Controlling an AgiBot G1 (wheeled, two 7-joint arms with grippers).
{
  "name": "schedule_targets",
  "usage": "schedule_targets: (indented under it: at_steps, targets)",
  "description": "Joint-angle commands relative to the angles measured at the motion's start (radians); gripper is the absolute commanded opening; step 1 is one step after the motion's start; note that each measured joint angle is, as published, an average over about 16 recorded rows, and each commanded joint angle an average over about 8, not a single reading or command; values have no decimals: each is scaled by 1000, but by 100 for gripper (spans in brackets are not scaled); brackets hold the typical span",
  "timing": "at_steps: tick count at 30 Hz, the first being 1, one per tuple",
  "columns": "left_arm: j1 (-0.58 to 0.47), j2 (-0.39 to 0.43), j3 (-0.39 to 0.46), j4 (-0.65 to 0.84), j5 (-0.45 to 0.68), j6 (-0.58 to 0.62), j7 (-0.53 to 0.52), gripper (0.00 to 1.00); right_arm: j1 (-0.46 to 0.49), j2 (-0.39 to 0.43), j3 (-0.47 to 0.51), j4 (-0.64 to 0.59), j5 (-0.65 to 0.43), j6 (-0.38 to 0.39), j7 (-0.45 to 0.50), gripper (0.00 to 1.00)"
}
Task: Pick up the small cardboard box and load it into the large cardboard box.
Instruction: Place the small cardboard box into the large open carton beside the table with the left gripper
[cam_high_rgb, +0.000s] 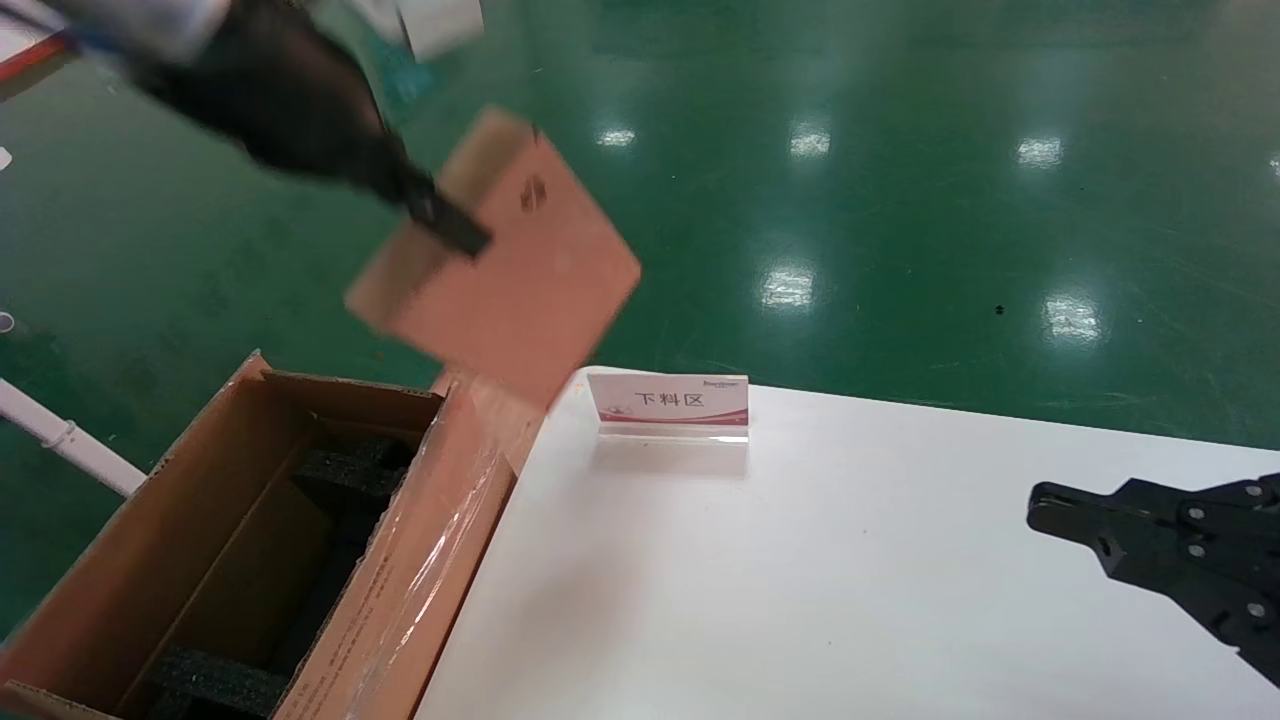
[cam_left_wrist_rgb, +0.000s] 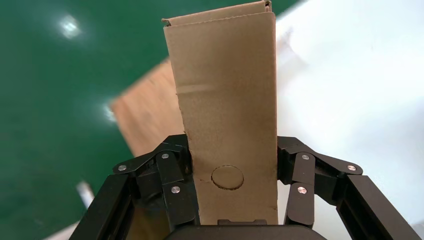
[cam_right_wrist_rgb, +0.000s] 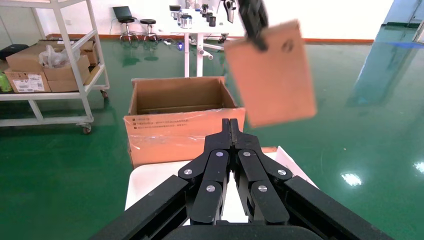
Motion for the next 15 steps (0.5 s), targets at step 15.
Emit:
schedule_targets:
  at_steps: [15]
  targets:
    - [-300, 32, 325, 148, -91, 82, 208, 0, 0, 0, -1, 0, 1, 0, -1, 0]
